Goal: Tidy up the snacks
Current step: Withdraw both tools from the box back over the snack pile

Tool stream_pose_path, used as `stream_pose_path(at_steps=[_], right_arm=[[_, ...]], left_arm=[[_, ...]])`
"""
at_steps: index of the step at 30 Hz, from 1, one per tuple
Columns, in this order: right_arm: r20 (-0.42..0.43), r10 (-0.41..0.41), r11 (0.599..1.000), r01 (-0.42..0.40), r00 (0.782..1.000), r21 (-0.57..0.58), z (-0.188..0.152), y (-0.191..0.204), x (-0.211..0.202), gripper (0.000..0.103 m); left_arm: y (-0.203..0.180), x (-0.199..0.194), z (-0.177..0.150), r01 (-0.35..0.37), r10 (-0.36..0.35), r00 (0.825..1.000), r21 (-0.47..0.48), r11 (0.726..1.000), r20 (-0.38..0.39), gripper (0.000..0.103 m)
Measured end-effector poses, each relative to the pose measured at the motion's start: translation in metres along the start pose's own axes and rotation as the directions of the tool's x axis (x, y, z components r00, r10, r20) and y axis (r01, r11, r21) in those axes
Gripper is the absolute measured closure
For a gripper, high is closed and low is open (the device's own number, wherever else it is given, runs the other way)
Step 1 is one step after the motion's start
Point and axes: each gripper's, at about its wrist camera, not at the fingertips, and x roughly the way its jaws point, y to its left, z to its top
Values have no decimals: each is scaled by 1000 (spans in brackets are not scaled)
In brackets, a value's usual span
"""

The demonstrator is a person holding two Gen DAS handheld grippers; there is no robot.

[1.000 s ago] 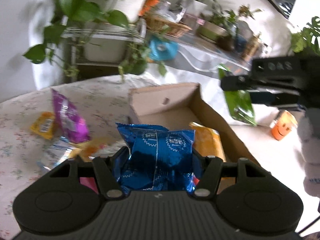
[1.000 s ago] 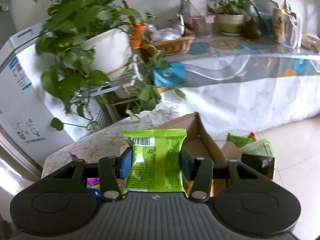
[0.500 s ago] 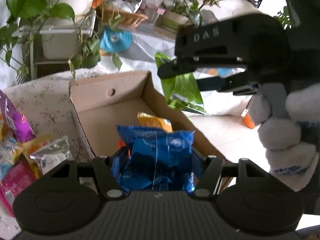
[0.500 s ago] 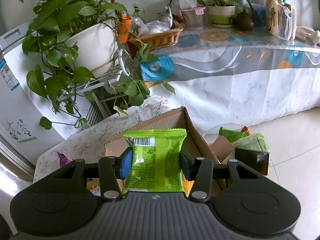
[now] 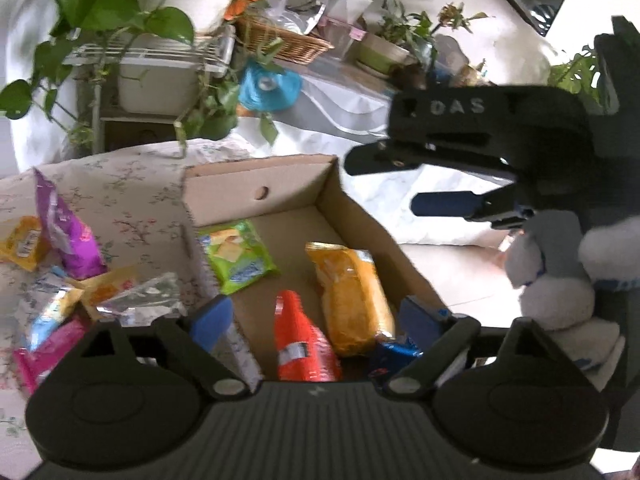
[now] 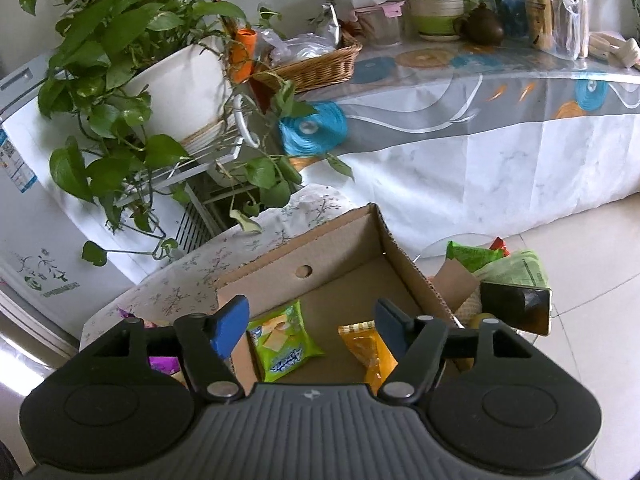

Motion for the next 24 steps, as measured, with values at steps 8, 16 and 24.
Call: stream_pose_path(at_steps=[8, 16, 24], right_arm=[[-4, 44, 998, -44, 999, -35, -2, 13, 0, 25], [-16, 73, 995, -74, 997, -74, -5, 30, 4, 25], [-77, 148, 978, -157, 986, -134, -19, 61, 12, 25]], left_arm=[[35, -22, 10, -82, 83, 996, -52, 995, 18, 12], [78, -56, 24, -161, 172, 983, -142, 977, 68, 11], [119, -88, 28, -231, 256, 962, -220, 948, 96, 9]])
